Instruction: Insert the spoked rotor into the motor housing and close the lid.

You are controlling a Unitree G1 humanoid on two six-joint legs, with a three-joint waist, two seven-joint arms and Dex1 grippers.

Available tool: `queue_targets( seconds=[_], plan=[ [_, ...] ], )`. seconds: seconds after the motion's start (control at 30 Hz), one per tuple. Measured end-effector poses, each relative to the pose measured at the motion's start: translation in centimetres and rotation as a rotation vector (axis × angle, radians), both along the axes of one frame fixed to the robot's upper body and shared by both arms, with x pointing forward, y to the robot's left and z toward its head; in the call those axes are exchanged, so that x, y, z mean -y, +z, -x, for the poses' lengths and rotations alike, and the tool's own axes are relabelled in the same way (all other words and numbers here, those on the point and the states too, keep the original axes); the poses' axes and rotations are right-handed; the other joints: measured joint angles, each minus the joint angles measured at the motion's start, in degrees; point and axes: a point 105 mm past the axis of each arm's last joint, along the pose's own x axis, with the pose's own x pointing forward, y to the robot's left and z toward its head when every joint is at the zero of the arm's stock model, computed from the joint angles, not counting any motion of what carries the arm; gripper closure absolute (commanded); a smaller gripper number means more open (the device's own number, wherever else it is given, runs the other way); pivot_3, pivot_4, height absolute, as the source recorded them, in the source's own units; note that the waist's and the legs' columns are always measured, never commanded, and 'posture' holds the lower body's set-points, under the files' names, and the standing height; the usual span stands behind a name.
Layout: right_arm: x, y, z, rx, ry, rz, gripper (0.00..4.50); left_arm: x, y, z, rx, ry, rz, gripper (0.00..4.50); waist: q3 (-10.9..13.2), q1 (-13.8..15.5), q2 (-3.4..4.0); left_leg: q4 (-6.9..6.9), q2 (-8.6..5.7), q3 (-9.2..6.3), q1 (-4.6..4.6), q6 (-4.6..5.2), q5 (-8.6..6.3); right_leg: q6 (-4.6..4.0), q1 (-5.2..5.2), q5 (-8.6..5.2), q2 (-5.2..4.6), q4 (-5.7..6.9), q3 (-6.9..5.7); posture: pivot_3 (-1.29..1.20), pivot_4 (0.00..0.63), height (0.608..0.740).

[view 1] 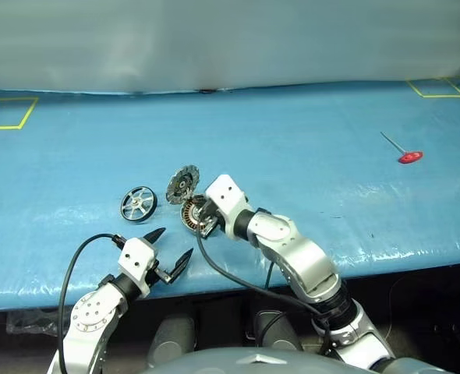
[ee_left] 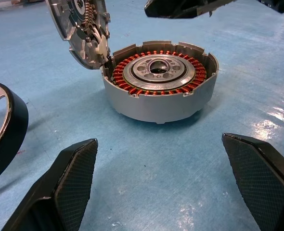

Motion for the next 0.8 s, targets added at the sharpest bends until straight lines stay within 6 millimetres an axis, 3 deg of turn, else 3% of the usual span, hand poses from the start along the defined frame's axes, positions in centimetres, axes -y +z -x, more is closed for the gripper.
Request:
queue_targets(
  seconds=[0.8],
  plan=[
    [0.6,-2.5,-1.1,-0.015,-0.062,0.151,4.48,0.0,-0.2,0.2,-0.008,0.003,0.001,0.00,0.00,-0.20,0.00,0.03,-0.01,0.00,0.00,0.00,0.00,0.02,0.01,0.01,0.03,0.00,-0.02,0.00,0.150,0.740]
  ],
)
